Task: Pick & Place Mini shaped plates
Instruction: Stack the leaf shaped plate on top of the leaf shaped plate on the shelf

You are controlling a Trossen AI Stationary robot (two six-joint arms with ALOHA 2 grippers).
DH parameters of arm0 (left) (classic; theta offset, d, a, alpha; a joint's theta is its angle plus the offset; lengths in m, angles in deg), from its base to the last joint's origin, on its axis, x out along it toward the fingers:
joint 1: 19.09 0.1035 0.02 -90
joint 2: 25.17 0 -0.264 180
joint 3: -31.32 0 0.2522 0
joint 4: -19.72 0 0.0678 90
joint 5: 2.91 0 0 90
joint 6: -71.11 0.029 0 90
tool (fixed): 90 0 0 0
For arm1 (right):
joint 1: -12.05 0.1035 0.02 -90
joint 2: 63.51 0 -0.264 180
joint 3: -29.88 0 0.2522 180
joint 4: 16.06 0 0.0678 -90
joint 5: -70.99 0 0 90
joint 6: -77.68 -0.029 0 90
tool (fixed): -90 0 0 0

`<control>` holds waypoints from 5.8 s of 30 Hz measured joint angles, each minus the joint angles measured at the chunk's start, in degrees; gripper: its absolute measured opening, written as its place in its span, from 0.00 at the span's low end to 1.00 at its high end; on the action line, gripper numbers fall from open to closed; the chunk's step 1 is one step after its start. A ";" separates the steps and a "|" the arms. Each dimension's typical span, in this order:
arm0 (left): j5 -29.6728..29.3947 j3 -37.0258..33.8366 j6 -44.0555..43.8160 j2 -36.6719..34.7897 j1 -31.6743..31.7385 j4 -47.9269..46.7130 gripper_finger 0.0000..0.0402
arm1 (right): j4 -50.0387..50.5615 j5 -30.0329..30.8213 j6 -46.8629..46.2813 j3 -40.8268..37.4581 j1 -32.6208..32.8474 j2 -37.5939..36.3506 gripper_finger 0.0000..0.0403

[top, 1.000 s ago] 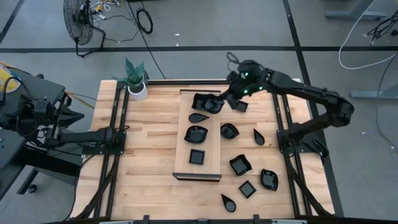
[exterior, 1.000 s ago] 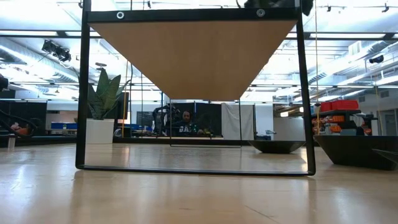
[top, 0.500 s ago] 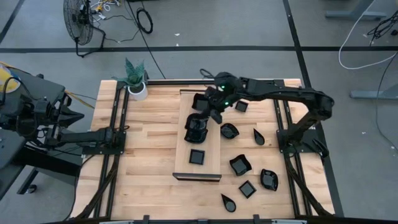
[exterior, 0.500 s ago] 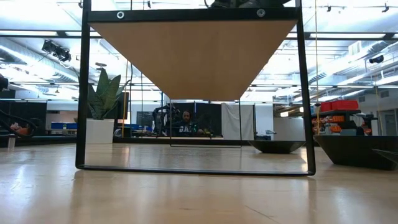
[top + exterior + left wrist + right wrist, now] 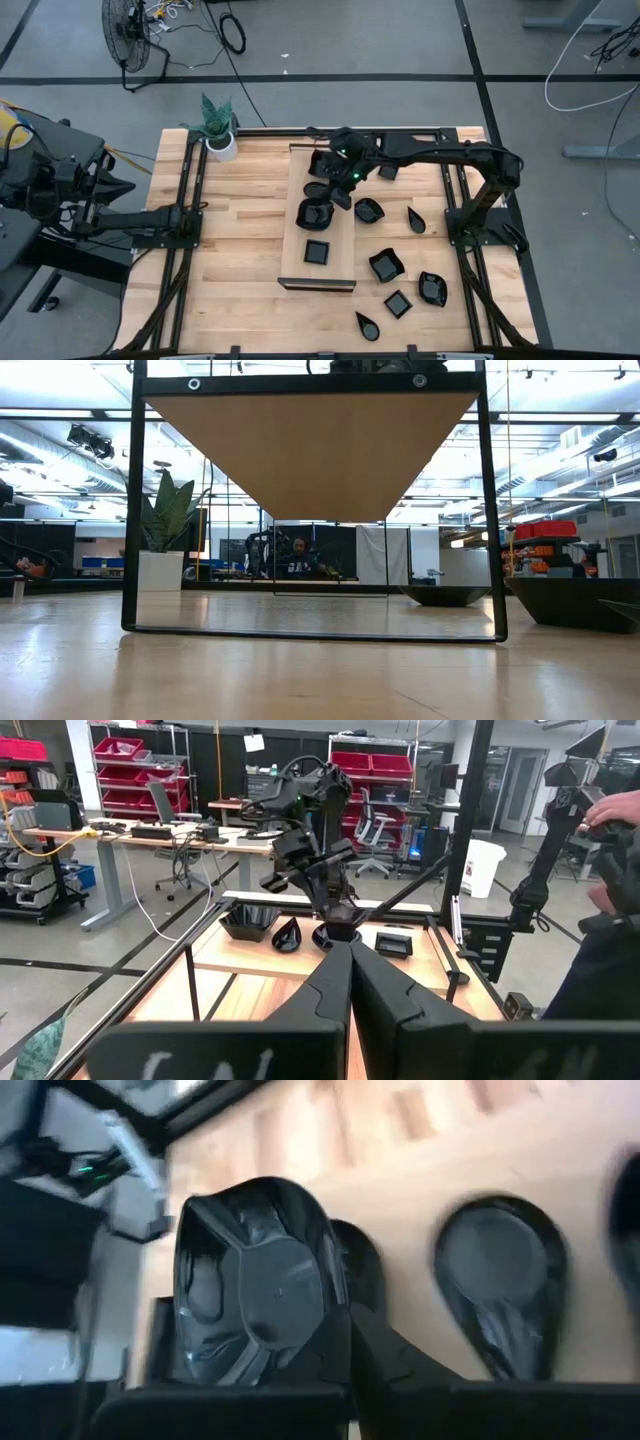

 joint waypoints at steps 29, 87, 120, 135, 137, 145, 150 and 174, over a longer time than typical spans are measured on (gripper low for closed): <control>0.00 0.02 0.01 0.00 0.00 0.01 0.04 | 2.72 6.27 -6.92 0.00 1.48 -0.02 0.11; 0.00 0.02 0.01 0.00 0.00 0.00 0.04 | -11.33 24.64 -19.82 -49.42 -4.16 -24.34 0.36; 0.01 0.01 0.00 0.00 0.00 0.02 0.03 | -18.94 23.08 -22.53 -49.77 -4.16 -12.96 0.22; 0.00 0.02 0.01 0.00 0.00 0.00 0.03 | -18.94 22.88 -23.87 -49.72 -4.16 -12.96 0.05; 0.00 0.01 0.01 0.00 0.00 0.02 0.04 | -18.94 22.86 -23.87 -49.70 -4.14 -12.98 0.04; 0.00 0.00 0.01 0.00 0.00 0.00 0.04 | -18.96 22.19 -23.87 -49.68 -4.16 -12.98 0.01; 0.00 0.01 0.03 0.00 0.00 0.02 0.03 | -18.64 22.19 -25.20 -49.70 -4.16 -14.01 0.01; 0.00 0.02 0.03 0.00 0.00 0.00 0.04 | -0.82 27.70 -28.11 -44.12 -5.28 -29.65 0.00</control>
